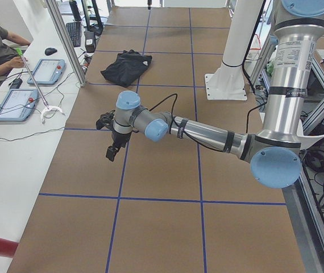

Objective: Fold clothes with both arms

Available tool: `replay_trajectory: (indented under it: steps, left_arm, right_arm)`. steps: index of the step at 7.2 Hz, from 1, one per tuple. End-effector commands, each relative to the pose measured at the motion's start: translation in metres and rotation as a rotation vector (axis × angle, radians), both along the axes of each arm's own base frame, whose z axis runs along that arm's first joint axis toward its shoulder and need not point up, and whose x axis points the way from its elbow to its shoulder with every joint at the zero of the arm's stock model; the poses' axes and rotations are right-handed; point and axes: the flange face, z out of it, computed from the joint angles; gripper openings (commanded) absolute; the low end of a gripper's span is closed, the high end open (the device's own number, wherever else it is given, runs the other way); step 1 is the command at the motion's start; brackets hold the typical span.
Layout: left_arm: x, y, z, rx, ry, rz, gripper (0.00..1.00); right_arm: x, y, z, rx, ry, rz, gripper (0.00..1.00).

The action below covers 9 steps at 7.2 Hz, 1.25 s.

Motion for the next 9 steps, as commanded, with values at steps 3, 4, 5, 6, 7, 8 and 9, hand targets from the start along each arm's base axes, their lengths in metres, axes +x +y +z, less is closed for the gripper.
replay_trajectory:
  steps: [3,4,5,6,7,8,9]
  left_arm:
    - [-0.084,0.024,0.04,-0.09,0.018,0.116,1.0]
    - [-0.1,0.035,0.062,-0.131,0.022,0.093,1.0]
    - [-0.115,0.04,0.085,-0.176,0.048,0.068,1.0]
    - [-0.115,0.056,0.106,-0.214,0.054,0.075,1.0]
    - [-0.116,0.072,0.117,-0.237,0.056,0.075,1.0]
    - [-0.115,0.084,0.123,-0.25,0.062,0.074,1.0]
    - [-0.11,0.09,0.114,-0.247,0.144,0.083,1.0]
  right_arm:
    - [0.036,0.02,0.023,0.066,-0.006,-0.158,1.0]
    - [0.051,0.026,0.026,0.082,-0.002,-0.208,1.0]
    - [0.052,0.03,0.027,0.069,-0.004,-0.218,1.0]
    - [0.053,0.032,0.031,0.059,0.006,-0.219,1.0]
    - [0.053,0.032,0.032,0.046,0.01,-0.221,1.0]
    - [0.053,0.032,0.033,0.043,0.018,-0.222,1.0]
    - [0.053,0.033,0.034,0.042,0.018,-0.222,1.0]
